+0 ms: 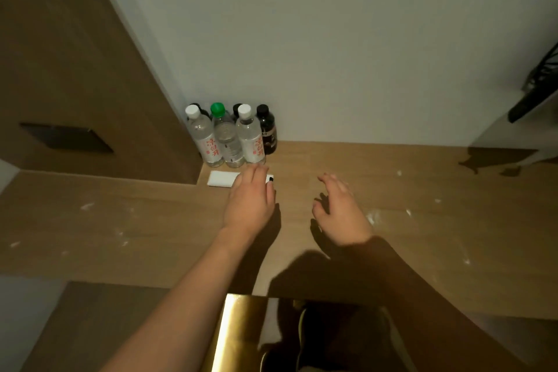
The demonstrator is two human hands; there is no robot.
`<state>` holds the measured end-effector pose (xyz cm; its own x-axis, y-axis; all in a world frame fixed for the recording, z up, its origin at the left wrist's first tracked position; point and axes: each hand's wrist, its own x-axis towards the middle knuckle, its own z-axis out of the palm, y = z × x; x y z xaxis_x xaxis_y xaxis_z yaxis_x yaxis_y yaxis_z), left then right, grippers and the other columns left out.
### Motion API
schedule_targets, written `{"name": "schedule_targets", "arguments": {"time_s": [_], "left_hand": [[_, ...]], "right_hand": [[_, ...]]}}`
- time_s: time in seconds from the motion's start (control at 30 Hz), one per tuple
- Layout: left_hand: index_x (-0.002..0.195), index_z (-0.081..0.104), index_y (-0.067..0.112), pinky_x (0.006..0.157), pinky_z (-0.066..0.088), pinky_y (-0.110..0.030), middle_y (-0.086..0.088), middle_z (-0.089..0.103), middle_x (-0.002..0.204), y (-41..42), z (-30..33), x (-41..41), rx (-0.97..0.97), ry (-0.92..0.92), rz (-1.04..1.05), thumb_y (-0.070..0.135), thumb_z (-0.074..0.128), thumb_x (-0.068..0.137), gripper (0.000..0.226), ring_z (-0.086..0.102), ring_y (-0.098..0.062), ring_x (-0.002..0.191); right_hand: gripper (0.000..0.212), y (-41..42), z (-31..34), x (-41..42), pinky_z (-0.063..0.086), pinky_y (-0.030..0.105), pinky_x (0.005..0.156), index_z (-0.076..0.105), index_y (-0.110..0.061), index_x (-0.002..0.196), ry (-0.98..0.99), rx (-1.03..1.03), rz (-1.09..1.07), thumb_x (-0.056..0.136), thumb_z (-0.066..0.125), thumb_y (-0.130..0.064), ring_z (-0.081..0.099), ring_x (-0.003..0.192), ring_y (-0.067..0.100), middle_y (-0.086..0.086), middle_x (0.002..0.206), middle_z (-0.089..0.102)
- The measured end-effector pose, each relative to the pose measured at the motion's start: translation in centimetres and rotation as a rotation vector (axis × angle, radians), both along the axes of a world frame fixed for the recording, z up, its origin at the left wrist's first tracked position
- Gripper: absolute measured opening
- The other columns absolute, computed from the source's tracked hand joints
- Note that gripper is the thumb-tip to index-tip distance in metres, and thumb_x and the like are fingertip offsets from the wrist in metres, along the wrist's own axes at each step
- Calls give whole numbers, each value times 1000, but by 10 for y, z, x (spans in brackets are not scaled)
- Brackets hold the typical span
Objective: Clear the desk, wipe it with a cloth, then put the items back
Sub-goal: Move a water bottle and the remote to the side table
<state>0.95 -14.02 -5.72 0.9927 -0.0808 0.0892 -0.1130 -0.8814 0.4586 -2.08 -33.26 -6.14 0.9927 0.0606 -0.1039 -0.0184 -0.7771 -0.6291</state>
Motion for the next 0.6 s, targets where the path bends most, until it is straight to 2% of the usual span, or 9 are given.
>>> {"name": "schedule_targets", "arguments": {"time_s": [0.13, 0.23, 0.27, 0.33, 0.4, 0.5, 0.6], "left_hand": [[142, 50, 12, 111, 38, -40, -8, 51, 142, 13, -5, 22, 0, 19, 69, 19, 49, 101, 42, 48, -26, 130], [141, 50, 15, 115, 38, -39, -6, 50, 143, 39, -9, 31, -25, 38, 162, 19, 51, 100, 41, 46, -23, 132], [142, 50, 15, 114, 37, -38, -5, 50, 143, 49, -10, 33, -46, 52, 197, 19, 51, 100, 42, 47, -22, 132], [142, 50, 13, 112, 37, -35, -6, 52, 142, 69, -13, 42, -77, 78, 254, 18, 51, 101, 42, 49, -22, 130], [142, 50, 13, 110, 37, -32, -7, 52, 142, 85, -15, 56, -95, 86, 296, 19, 51, 101, 41, 50, -21, 130], [143, 48, 21, 104, 44, -31, -1, 51, 142, 93, -12, 85, -119, 74, 266, 25, 51, 102, 42, 54, -14, 124], [144, 46, 26, 97, 50, -31, 4, 52, 139, 93, -7, 113, -150, 47, 193, 32, 50, 102, 43, 55, -4, 112]], "right_hand": [[63, 8, -11, 45, 16, 35, 122, 29, -20, 153, 59, 16, 29, 96, 55, -23, 24, 147, 19, 2, 160, 29], [61, 32, -21, 69, 26, 39, 119, 35, -20, 151, 72, 46, 72, 94, 58, -18, 35, 142, 20, 3, 155, 38], [60, 40, -25, 76, 33, 40, 116, 37, -17, 149, 63, 43, 114, 93, 59, -16, 42, 137, 20, 5, 151, 43], [58, 54, -37, 93, 44, 34, 106, 43, -15, 146, 71, 14, 189, 91, 63, -15, 54, 124, 19, 7, 140, 55], [57, 65, -50, 112, 48, 28, 96, 46, -16, 143, 118, -32, 240, 89, 66, -17, 58, 112, 17, 5, 130, 60], [61, 80, -70, 136, 48, 35, 99, 42, -21, 144, 192, -128, 273, 89, 67, -26, 53, 119, 20, 3, 135, 54], [67, 95, -95, 152, 39, 43, 109, 33, -20, 149, 219, -231, 326, 91, 64, -30, 44, 131, 27, 7, 147, 42]]}}
